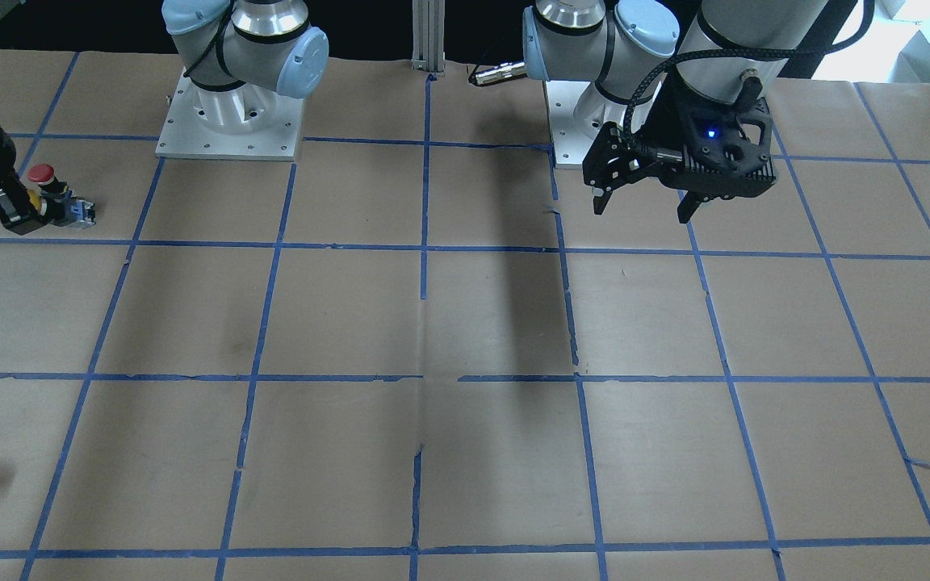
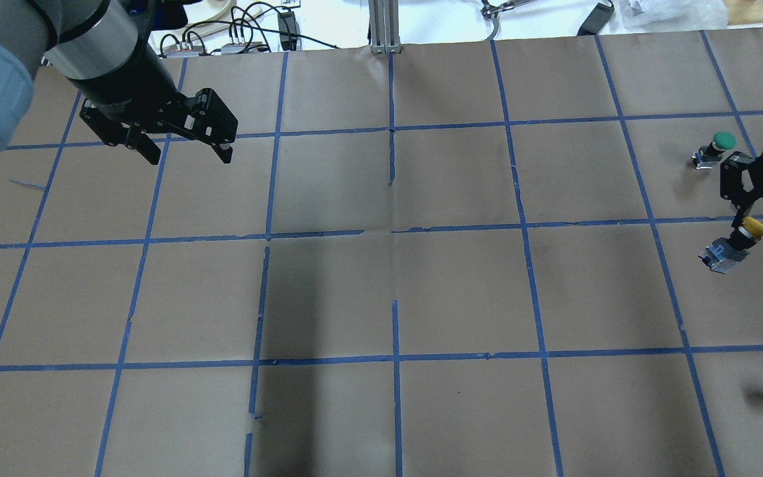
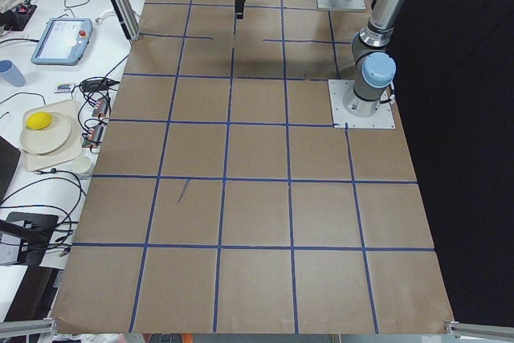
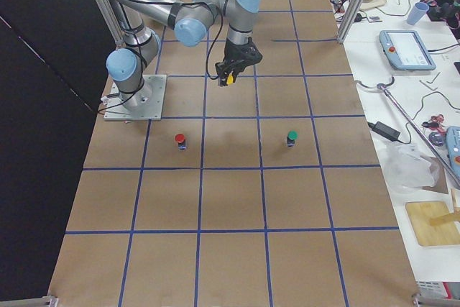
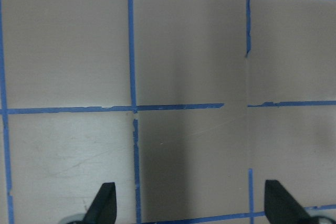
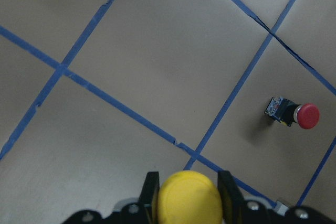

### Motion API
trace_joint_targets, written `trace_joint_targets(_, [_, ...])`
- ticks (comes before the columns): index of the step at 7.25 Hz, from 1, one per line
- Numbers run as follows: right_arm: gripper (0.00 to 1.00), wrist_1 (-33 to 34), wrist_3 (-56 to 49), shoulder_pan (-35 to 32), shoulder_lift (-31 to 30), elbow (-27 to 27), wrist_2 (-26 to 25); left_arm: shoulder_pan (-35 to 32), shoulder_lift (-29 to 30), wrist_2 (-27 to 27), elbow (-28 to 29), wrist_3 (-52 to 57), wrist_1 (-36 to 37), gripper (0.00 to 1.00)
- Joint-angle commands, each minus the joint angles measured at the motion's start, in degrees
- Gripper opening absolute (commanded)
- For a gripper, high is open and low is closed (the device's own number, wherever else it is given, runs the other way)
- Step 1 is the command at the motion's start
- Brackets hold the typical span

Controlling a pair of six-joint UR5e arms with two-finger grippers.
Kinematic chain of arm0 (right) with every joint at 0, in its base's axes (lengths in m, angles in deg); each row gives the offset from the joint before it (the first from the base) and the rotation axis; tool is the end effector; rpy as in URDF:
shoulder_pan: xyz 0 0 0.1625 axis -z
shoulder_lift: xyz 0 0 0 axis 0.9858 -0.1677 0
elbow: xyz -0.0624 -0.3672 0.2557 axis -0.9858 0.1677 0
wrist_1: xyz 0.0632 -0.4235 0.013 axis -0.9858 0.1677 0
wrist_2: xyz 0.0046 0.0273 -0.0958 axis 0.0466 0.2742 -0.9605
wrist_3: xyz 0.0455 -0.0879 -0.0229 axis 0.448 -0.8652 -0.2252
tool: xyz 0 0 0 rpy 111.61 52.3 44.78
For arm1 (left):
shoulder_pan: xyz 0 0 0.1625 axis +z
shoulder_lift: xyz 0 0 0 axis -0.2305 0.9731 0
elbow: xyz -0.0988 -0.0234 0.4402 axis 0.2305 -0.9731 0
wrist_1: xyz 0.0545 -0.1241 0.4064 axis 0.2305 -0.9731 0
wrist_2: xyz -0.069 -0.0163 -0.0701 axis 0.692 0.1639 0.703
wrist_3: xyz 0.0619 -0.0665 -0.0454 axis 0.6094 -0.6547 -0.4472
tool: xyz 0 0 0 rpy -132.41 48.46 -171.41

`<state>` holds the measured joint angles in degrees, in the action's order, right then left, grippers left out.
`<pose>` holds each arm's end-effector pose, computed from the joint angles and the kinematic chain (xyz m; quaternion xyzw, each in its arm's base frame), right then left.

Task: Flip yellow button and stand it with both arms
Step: 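Carry the button with the right gripper toward the far edge while the left arm withdraws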

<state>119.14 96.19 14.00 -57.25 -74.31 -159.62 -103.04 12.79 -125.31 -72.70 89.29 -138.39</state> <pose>-0.0921 -0.4747 0.4025 -0.4599 -0.8769 -0.0250 0.1374 -0.1372 -0.5073 0.5219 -0.0351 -0.9989 0.0081 0.0316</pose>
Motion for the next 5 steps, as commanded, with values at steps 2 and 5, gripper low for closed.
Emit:
trace_joint_targets(2, [0.09,13.06,0.1,1.04,8.03,-0.02,-5.98,0.06,-1.02,2.41,1.15,0.55,-0.6,0.99])
trace_joint_targets(5, [0.09,27.19,2.29,1.31,13.22,-3.6,-10.03,1.19,-0.77,-6.9,3.7,2.03,-3.47,0.99])
